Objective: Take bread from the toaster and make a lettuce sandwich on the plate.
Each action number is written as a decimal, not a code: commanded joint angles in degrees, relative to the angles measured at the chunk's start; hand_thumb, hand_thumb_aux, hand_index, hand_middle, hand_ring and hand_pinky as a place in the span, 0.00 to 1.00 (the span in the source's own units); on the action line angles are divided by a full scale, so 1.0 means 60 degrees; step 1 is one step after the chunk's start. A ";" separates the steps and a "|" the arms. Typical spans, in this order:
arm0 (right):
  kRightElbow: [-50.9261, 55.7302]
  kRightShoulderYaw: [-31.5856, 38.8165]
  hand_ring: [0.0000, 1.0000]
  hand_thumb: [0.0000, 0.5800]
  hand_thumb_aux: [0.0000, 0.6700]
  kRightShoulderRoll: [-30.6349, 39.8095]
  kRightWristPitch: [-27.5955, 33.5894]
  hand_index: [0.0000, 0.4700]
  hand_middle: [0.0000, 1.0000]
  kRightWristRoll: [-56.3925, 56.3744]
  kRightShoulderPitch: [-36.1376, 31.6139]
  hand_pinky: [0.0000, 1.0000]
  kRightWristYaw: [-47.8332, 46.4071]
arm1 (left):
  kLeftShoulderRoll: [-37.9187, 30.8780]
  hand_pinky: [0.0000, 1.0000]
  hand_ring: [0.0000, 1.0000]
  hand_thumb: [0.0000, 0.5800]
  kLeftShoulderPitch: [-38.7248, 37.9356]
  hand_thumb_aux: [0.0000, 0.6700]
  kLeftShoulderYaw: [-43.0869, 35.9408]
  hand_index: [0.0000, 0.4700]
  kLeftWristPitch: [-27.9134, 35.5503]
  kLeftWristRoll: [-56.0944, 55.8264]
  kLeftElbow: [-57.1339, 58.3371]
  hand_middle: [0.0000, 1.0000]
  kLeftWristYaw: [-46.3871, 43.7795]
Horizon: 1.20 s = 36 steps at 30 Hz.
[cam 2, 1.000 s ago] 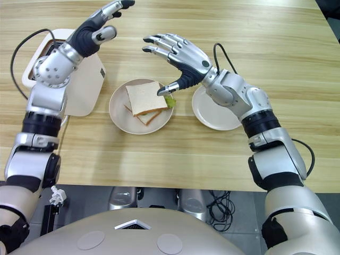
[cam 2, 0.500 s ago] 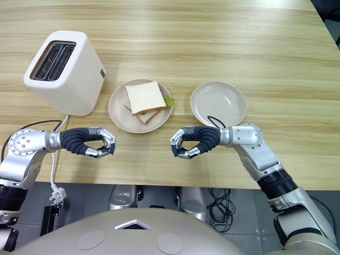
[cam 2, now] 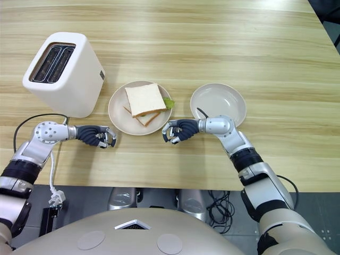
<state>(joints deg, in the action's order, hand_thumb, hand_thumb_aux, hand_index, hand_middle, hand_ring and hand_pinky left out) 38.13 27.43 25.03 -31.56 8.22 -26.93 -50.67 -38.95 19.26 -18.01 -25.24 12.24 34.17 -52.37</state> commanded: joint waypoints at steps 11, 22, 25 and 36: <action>0.2172 0.0233 1.00 1.00 1.00 -0.0857 -0.0737 0.98 1.00 0.1142 -0.0799 1.00 0.0053 | 0.1025 1.00 1.00 1.00 0.1304 1.00 -0.0337 0.98 -0.0638 0.0808 0.2530 1.00 0.0867; 0.4618 0.0115 1.00 1.00 1.00 -0.1816 -0.0563 0.98 1.00 0.2330 -0.2709 1.00 0.2838 | 0.2199 1.00 1.00 1.00 0.3482 1.00 0.0156 0.98 0.0026 0.0798 0.5309 1.00 0.2661; 0.5178 0.0183 1.00 1.00 1.00 -0.1983 -0.0238 0.98 1.00 0.2731 -0.3169 1.00 0.3608 | 0.2430 1.00 1.00 1.00 0.3913 1.00 0.0188 0.98 0.0204 0.0876 0.5800 1.00 0.3118; 0.6378 0.0197 1.00 1.00 1.00 -0.2401 0.1073 0.98 1.00 0.3693 -0.4260 1.00 0.5422 | 0.3349 1.00 1.00 1.00 0.4990 1.00 0.0244 0.98 0.1014 0.1109 0.6931 1.00 0.4285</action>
<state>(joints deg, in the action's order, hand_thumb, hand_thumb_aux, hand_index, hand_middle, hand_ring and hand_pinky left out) 75.45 28.51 11.31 -26.23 29.52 -51.73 -18.93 -19.23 48.46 -17.07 -20.68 18.01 74.25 -27.70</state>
